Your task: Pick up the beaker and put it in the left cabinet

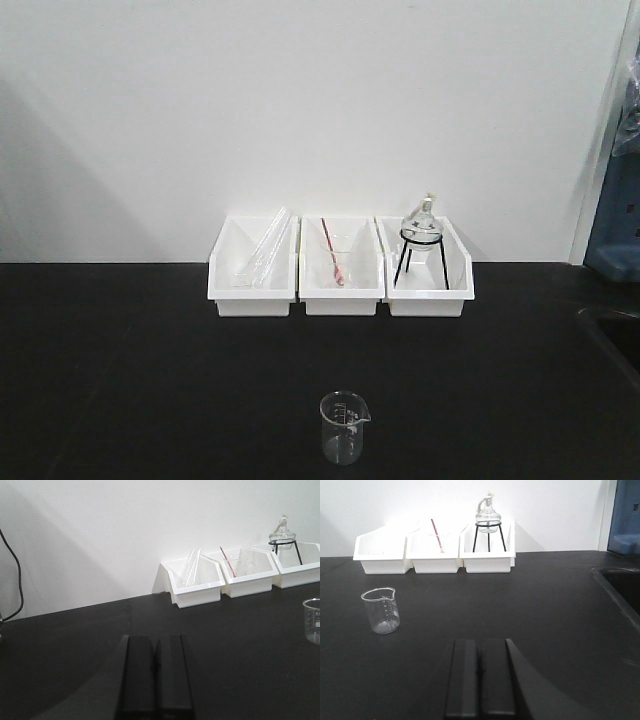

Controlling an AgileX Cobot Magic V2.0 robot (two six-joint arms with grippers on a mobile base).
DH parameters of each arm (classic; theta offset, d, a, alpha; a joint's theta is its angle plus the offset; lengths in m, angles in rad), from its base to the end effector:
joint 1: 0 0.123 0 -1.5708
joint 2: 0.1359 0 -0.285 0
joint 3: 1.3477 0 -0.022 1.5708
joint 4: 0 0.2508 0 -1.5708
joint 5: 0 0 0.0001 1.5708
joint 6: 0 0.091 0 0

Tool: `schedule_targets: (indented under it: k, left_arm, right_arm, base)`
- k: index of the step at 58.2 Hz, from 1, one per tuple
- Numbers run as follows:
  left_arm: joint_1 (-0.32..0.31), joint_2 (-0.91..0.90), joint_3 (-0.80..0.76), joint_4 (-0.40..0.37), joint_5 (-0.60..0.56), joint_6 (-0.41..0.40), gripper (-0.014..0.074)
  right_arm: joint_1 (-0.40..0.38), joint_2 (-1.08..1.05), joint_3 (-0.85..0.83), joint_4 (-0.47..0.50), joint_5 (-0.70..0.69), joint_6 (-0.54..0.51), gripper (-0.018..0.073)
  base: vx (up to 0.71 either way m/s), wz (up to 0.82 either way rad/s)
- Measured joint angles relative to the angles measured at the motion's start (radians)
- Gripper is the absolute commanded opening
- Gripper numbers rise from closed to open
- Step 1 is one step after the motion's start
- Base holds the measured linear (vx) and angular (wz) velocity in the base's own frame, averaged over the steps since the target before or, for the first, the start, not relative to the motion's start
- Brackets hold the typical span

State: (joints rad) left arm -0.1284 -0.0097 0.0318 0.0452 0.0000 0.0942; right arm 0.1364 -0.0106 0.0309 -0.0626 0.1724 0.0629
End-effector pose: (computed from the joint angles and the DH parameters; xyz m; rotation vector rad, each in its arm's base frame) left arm 0.0564 -0.0073 0.2030 0.2010 1.4922 0.0088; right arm 0.0561 0.0067 0.1877 -0.1052 1.6735 0.0948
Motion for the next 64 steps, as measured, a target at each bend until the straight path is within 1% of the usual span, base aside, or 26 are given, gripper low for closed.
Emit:
schedule_targets:
  k: [64]
  left_arm:
    - [0.000,0.000,0.000,0.000,0.000,0.000,0.0001]
  right_arm:
    - [0.000,0.000,0.000,-0.001,-0.001,0.000,-0.0006]
  base:
    - [0.00,0.00]
